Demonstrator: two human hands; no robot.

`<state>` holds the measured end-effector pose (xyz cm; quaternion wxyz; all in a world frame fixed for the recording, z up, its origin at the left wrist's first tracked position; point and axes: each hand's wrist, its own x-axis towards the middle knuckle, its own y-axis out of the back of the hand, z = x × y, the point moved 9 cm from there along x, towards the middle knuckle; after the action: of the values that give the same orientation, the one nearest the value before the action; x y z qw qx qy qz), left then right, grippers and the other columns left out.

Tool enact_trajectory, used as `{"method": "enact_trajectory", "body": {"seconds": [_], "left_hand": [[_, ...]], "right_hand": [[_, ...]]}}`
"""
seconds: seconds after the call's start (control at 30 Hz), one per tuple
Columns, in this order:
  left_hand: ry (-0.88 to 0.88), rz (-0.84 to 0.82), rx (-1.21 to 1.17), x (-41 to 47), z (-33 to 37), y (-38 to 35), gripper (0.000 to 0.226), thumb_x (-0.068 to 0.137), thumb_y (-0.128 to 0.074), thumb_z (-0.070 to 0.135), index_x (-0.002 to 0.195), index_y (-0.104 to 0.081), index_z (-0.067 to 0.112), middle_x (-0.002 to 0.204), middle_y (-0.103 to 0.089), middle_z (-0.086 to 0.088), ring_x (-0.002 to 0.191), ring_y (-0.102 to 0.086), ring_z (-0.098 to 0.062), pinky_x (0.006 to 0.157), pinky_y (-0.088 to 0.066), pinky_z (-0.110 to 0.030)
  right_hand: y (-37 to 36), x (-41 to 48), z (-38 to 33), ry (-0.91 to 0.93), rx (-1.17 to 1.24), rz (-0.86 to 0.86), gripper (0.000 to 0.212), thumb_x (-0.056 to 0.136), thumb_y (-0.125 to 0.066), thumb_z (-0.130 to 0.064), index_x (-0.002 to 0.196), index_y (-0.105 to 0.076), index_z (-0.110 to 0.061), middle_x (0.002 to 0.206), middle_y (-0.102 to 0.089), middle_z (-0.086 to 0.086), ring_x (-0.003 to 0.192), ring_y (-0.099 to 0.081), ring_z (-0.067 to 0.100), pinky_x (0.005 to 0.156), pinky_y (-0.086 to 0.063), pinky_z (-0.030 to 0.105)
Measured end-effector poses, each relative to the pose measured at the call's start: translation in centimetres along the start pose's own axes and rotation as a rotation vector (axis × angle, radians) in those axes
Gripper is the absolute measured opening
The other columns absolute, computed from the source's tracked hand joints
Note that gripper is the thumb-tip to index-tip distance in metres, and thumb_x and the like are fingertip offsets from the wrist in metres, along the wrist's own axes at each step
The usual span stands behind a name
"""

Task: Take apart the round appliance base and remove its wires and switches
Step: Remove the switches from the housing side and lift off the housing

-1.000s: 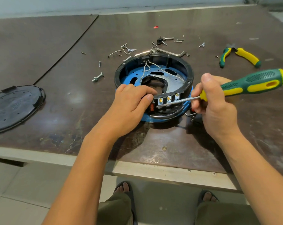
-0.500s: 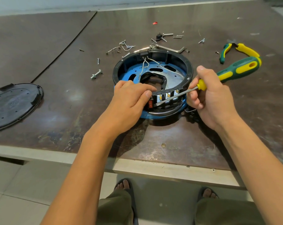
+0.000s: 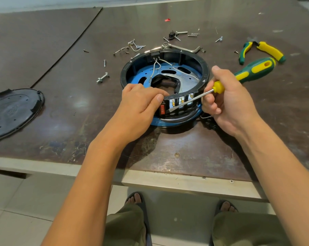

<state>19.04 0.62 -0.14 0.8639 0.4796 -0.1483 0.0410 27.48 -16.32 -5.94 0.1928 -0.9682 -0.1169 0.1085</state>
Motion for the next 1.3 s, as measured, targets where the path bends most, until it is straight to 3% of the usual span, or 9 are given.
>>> {"method": "enact_trajectory", "body": {"seconds": [0.3,0.57,0.7,0.87,1.1,1.3], "left_hand": [[-0.034,-0.013,0.01,0.0,0.1,0.0,0.043,0.102,-0.028,0.029,0.121,-0.066,0.029,0.086,-0.054,0.023,0.086,-0.043,-0.004,0.095,-0.024,-0.03],[-0.042,-0.01,-0.016,-0.1,0.0,0.0,0.04,0.102,-0.028,0.028,0.118,-0.065,0.033,0.085,-0.053,0.025,0.087,-0.044,0.0,0.096,-0.023,-0.029],[-0.042,0.006,-0.046,-0.1,0.0,0.0,0.038,0.102,-0.03,0.026,0.115,-0.065,0.034,0.083,-0.056,0.022,0.088,-0.044,0.004,0.095,-0.02,-0.021],[-0.034,0.005,-0.051,-0.1,0.0,0.0,0.036,0.102,-0.029,0.026,0.112,-0.063,0.036,0.081,-0.054,0.022,0.088,-0.044,0.005,0.096,-0.021,-0.023],[-0.033,0.031,-0.053,-0.2,-0.3,0.2,0.032,0.102,-0.032,0.025,0.109,-0.06,0.04,0.088,-0.061,0.014,0.09,-0.046,0.001,0.098,-0.018,-0.014],[-0.011,0.031,-0.045,-0.3,-0.5,0.0,0.036,0.102,-0.032,0.027,0.116,-0.064,0.032,0.095,-0.064,0.009,0.093,-0.046,-0.004,0.097,-0.021,-0.021]], "right_hand": [[-0.5,-0.5,-1.2,0.132,0.094,-0.05,0.041,0.099,-0.055,-0.036,0.062,-0.06,-0.018,0.05,-0.048,0.001,0.043,-0.036,0.012,0.039,-0.027,0.019],[-0.8,-0.3,-0.3,0.035,0.115,-0.078,0.039,0.099,-0.056,-0.036,0.064,-0.059,-0.019,0.052,-0.047,0.0,0.045,-0.037,0.009,0.039,-0.03,0.018],[-0.7,-0.2,0.1,-0.024,0.127,-0.06,0.04,0.099,-0.057,-0.037,0.064,-0.059,-0.019,0.053,-0.046,0.0,0.044,-0.036,0.009,0.037,-0.029,0.017],[-0.5,-0.2,0.2,-0.065,0.109,-0.019,0.041,0.099,-0.058,-0.039,0.062,-0.06,-0.02,0.052,-0.049,-0.002,0.041,-0.037,0.006,0.033,-0.027,0.016],[-1.3,0.3,0.7,-0.162,0.093,-0.01,0.037,0.099,-0.057,-0.034,0.064,-0.057,-0.019,0.049,-0.048,-0.004,0.035,-0.036,0.005,0.029,-0.024,0.015],[-1.2,0.1,0.4,-0.117,0.129,-0.032,0.038,0.099,-0.056,-0.033,0.065,-0.058,-0.017,0.048,-0.047,-0.003,0.035,-0.035,0.006,0.03,-0.024,0.016]]}}
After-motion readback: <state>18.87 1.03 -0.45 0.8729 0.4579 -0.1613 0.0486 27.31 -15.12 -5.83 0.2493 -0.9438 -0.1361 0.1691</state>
